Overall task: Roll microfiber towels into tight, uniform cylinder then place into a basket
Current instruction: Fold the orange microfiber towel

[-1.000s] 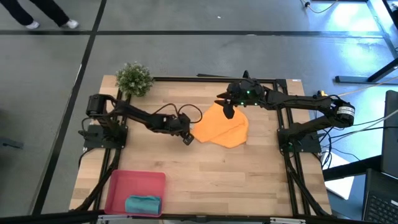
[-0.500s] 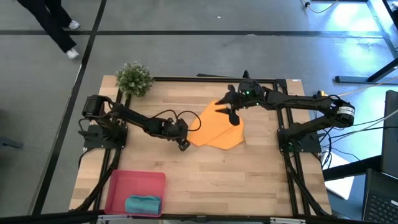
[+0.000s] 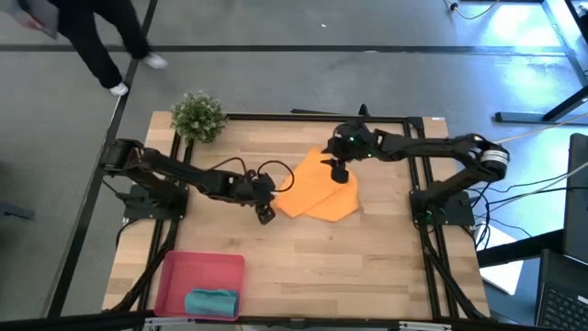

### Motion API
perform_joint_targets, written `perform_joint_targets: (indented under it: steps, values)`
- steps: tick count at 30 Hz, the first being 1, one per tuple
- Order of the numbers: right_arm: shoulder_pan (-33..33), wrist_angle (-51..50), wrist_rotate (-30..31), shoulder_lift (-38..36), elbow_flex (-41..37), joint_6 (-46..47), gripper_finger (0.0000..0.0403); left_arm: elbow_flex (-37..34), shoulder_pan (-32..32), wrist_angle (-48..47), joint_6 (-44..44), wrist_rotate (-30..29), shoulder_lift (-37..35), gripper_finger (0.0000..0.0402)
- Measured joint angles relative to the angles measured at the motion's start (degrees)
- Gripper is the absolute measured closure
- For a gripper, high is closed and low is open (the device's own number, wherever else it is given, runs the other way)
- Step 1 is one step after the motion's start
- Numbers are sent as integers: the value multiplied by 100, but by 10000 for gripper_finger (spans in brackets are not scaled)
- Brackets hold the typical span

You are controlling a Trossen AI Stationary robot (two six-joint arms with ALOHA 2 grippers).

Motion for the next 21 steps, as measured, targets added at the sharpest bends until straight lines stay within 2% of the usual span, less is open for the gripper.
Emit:
perform_joint_targets:
  steps: [4, 8, 10, 21]
  values:
    - [-255, 181, 256, 471, 158, 126, 242, 0, -81, -96, 20, 0, -140, 401]
    - [-457, -58, 39, 1044, 670, 229, 242, 2, -109, -113, 17, 0, -141, 401]
    - [-508, -214, -122, 1369, 987, 213, 242, 2, -111, -119, 15, -1, -140, 401]
    - [-641, -1467, -188, 2752, 2618, 201, 242, 2, -111, -218, 11, -2, -140, 401]
